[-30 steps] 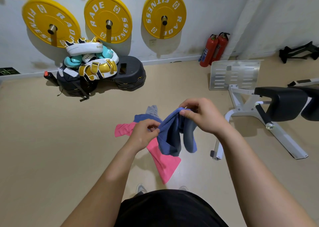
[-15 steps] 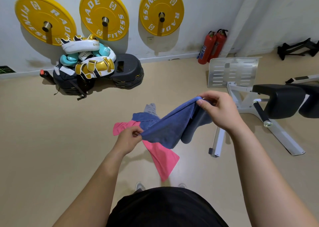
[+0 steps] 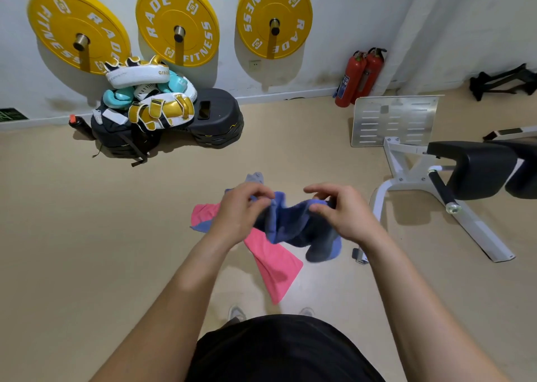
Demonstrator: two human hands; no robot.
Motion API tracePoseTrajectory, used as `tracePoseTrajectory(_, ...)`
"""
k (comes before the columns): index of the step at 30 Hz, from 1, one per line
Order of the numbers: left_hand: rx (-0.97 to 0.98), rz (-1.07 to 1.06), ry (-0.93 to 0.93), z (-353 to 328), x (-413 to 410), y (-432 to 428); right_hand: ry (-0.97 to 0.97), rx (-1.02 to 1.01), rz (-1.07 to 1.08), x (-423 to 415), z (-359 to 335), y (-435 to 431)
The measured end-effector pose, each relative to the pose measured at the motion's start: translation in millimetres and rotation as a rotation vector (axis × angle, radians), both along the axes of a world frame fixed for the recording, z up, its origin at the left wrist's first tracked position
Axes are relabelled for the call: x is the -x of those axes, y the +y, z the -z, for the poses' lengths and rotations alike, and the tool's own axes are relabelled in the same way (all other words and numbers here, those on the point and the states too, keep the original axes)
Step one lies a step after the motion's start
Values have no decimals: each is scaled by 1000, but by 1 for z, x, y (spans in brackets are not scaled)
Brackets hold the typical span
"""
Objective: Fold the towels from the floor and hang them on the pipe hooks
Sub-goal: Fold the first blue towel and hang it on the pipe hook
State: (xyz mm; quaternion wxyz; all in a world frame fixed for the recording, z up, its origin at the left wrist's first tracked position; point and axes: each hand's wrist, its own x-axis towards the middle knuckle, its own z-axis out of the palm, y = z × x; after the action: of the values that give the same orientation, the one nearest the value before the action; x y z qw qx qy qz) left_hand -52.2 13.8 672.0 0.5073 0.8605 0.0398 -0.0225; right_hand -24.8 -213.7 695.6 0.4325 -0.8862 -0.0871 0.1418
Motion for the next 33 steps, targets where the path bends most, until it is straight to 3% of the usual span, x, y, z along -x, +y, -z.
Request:
tracePoseTrajectory(5, 12, 186, 59, 2, 2, -27, 4, -112, -88, 11, 1, 21)
tracePoseTrajectory(12, -72, 220, 114, 2, 6, -18, 18, -176, 38, 13, 6, 21)
tracePoseTrajectory(19, -228, 172, 49, -2, -5, -7, -76, 148, -103, 11, 13, 8)
tracePoseTrajectory(23, -258, 108, 46, -6, -13, 7, -72, 210, -112, 12, 14, -8)
tracePoseTrajectory(33, -200, -26, 48, -13, -14, 14, 98, -133, 208, 11, 14, -12)
